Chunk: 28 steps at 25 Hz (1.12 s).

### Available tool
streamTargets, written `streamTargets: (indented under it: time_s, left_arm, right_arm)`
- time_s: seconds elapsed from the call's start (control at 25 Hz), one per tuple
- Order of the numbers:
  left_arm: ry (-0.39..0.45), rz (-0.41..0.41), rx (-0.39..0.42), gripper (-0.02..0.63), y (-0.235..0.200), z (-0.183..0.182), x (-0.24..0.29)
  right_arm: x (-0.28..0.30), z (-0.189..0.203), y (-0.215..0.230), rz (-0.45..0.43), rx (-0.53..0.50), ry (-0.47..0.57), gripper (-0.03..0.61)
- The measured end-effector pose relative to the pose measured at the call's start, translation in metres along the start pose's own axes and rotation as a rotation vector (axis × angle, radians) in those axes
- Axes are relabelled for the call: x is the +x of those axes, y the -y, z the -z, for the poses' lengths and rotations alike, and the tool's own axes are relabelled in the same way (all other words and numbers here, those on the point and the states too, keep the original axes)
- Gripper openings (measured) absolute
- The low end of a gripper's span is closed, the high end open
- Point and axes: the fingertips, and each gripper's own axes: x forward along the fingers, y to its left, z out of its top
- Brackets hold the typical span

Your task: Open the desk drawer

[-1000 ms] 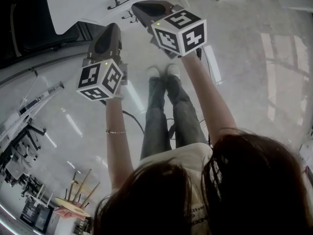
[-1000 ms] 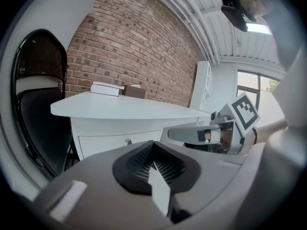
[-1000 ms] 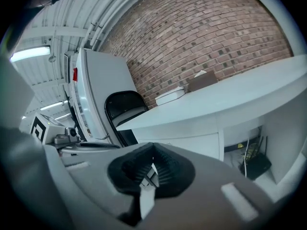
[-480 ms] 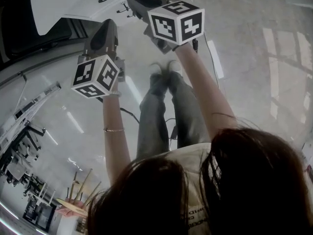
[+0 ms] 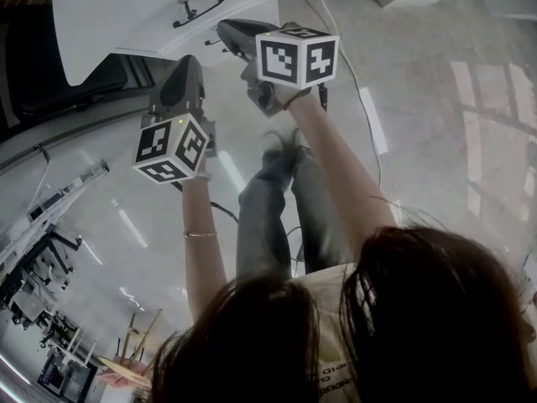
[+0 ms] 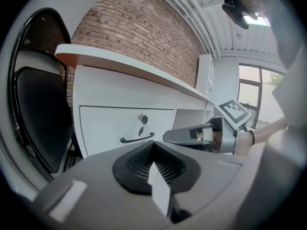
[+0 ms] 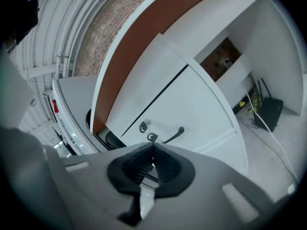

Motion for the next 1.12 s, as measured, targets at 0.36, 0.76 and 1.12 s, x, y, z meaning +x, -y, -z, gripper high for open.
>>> streamTargets:
  time_s: [0.36, 0.76, 1.12]
  left_arm:
    - [0.019, -0.025, -0.001, -0.002, -0.01, 0.004, 0.014]
    - [0.024, -0.037, -0.02, -0.002, -0.021, 0.01, 0.026]
    - [0.01, -0.047, -0.042, -0.002, -0.029, 0.018, 0.032]
  right_arm:
    - [0.02, 0.001, 0.018, -0.042, 0.183, 0.04, 0.002]
    - [0.041, 0.003, 0.036, -0.05, 0.329, 0.06, 0.003]
    - [0.052, 0.003, 0.04, -0.115, 0.444, 0.088, 0.067]
